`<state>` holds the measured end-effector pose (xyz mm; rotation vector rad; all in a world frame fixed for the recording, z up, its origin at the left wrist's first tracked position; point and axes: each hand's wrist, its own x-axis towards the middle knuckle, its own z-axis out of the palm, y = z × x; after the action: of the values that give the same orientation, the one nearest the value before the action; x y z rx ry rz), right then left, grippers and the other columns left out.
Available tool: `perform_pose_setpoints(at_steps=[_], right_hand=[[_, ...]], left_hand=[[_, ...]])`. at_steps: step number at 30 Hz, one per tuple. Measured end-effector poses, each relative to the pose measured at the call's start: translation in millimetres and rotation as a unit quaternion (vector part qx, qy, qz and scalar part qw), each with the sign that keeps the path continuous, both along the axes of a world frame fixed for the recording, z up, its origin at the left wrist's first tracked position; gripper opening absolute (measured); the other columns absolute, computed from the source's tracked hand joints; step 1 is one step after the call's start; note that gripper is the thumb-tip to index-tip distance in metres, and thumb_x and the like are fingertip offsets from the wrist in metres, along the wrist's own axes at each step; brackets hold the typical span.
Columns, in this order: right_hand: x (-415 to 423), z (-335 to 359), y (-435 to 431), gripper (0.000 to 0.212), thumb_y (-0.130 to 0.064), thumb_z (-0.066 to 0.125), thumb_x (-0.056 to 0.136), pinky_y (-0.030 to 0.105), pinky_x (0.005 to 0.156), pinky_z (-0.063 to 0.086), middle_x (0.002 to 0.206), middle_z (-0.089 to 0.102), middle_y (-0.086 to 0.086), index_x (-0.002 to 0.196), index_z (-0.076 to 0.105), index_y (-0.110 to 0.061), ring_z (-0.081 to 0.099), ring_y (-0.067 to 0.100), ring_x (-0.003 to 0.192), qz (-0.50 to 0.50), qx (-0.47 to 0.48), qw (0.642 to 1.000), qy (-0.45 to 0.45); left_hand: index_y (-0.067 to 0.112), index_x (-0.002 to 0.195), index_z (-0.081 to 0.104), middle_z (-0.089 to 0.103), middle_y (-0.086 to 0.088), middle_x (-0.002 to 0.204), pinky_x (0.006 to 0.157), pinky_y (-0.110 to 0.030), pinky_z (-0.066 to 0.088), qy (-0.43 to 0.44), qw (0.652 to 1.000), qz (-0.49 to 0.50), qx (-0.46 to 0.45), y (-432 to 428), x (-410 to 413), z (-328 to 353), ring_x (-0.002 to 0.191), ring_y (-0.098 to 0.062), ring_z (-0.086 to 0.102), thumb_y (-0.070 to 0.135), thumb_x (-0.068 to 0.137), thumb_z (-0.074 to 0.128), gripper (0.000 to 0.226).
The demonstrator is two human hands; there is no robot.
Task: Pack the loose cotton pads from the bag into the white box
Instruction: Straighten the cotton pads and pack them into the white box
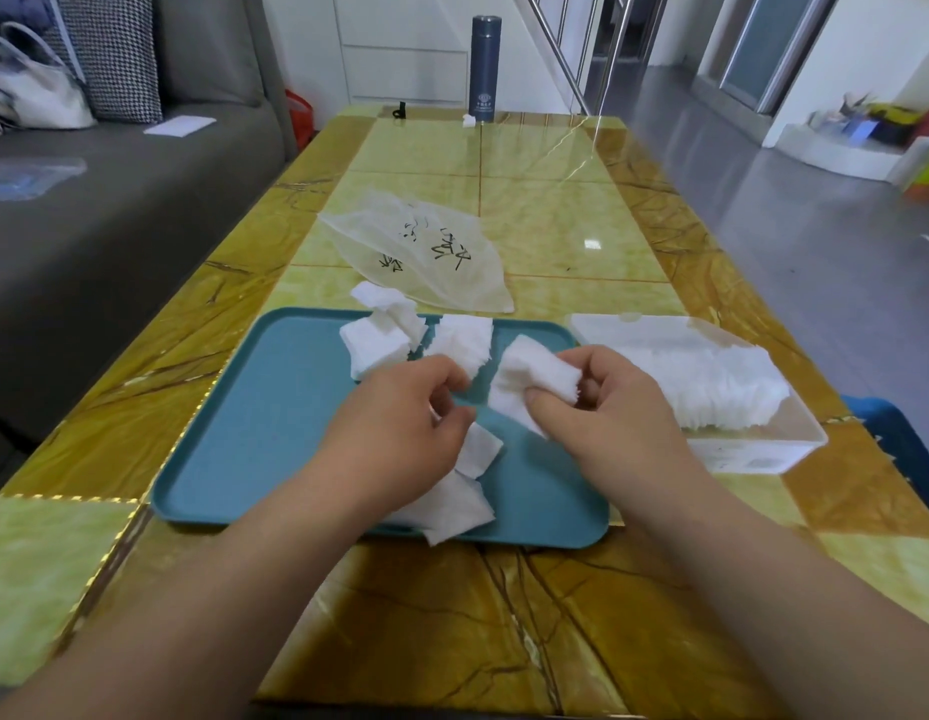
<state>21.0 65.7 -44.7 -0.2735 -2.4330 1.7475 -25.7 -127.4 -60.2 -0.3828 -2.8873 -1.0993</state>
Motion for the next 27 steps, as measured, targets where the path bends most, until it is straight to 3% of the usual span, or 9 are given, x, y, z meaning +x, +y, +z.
perform_pose_setpoints(at_steps=[2, 6, 8, 11, 15, 18, 22, 27], right_hand=[[2, 0, 3, 0.013, -0.02, 0.072, 0.091, 0.025, 0.058, 0.046, 0.093, 0.073, 0.007, 0.1, 0.064, -0.027, 0.061, 0.015, 0.07, -0.013, -0.011, 1.0, -0.017], [2, -2, 0, 0.014, -0.02, 0.069, 0.092, 0.03, 0.062, 0.047, 0.101, 0.072, 0.01, 0.102, 0.062, -0.027, 0.061, 0.016, 0.077, -0.013, -0.014, 0.998, -0.051], [3, -2, -1, 0.014, -0.02, 0.069, 0.093, 0.031, 0.064, 0.048, 0.102, 0.072, 0.01, 0.103, 0.062, -0.027, 0.063, 0.018, 0.079, -0.009, -0.021, 0.998, -0.05], [1, -4, -1, 0.014, -0.022, 0.071, 0.092, 0.038, 0.07, 0.056, 0.1, 0.074, 0.008, 0.103, 0.064, -0.026, 0.07, 0.027, 0.088, -0.014, -0.029, 0.998, -0.047], [-1, -6, -2, 0.014, -0.024, 0.075, 0.093, 0.054, 0.09, 0.06, 0.094, 0.078, 0.0, 0.103, 0.067, -0.024, 0.074, 0.024, 0.094, -0.021, -0.055, 0.997, -0.053], [-2, -7, -2, 0.013, -0.023, 0.076, 0.093, 0.056, 0.091, 0.059, 0.093, 0.078, 0.0, 0.102, 0.068, -0.026, 0.074, 0.024, 0.094, -0.023, -0.057, 0.997, -0.05], [-4, -9, -3, 0.013, -0.023, 0.076, 0.092, 0.056, 0.091, 0.059, 0.093, 0.078, 0.001, 0.101, 0.068, -0.027, 0.074, 0.025, 0.095, -0.024, -0.052, 0.997, -0.048], [-4, -10, -2, 0.013, -0.024, 0.076, 0.091, 0.061, 0.088, 0.059, 0.091, 0.078, 0.001, 0.1, 0.069, -0.027, 0.074, 0.029, 0.093, -0.025, -0.054, 0.997, -0.041]], left_hand=[[0.036, 0.108, 0.062, 0.065, 0.014, 0.095, 0.078, -0.036, 0.056, -0.002, 0.992, 0.027, -0.12, 3, 2, -2, 0.091, -0.016, 0.064, 0.05, 0.09, 0.063, 0.023], [0.027, 0.093, 0.06, 0.056, 0.004, 0.095, 0.072, -0.036, 0.05, -0.013, 0.978, 0.018, -0.208, 14, 2, -3, 0.094, -0.023, 0.058, 0.056, 0.083, 0.063, 0.031], [0.027, 0.1, 0.061, 0.06, 0.004, 0.101, 0.076, -0.036, 0.05, -0.035, 0.975, 0.016, -0.22, 16, 2, -3, 0.1, -0.024, 0.059, 0.053, 0.084, 0.064, 0.03], [0.031, 0.114, 0.061, 0.062, 0.009, 0.1, 0.085, -0.035, 0.052, -0.121, 0.982, 0.0, -0.143, 13, 0, -3, 0.101, -0.019, 0.061, 0.043, 0.083, 0.072, 0.035], [0.032, 0.102, 0.065, 0.063, 0.01, 0.088, 0.064, -0.026, 0.044, -0.18, 0.982, -0.001, -0.061, 9, 0, -2, 0.083, -0.01, 0.062, 0.032, 0.078, 0.08, 0.028], [0.03, 0.088, 0.065, 0.065, 0.01, 0.085, 0.059, -0.025, 0.041, -0.166, 0.984, -0.003, -0.058, 7, -1, -2, 0.078, -0.006, 0.06, 0.028, 0.083, 0.074, 0.011], [0.026, 0.083, 0.063, 0.064, 0.009, 0.08, 0.06, -0.025, 0.043, -0.139, 0.99, -0.01, -0.018, 2, 0, -1, 0.072, -0.006, 0.058, 0.026, 0.087, 0.07, 0.007], [0.026, 0.094, 0.069, 0.072, 0.007, 0.083, 0.057, -0.012, 0.046, -0.11, 0.98, 0.029, 0.161, -3, -2, 10, 0.067, -0.005, 0.062, 0.016, 0.09, 0.071, 0.011]])
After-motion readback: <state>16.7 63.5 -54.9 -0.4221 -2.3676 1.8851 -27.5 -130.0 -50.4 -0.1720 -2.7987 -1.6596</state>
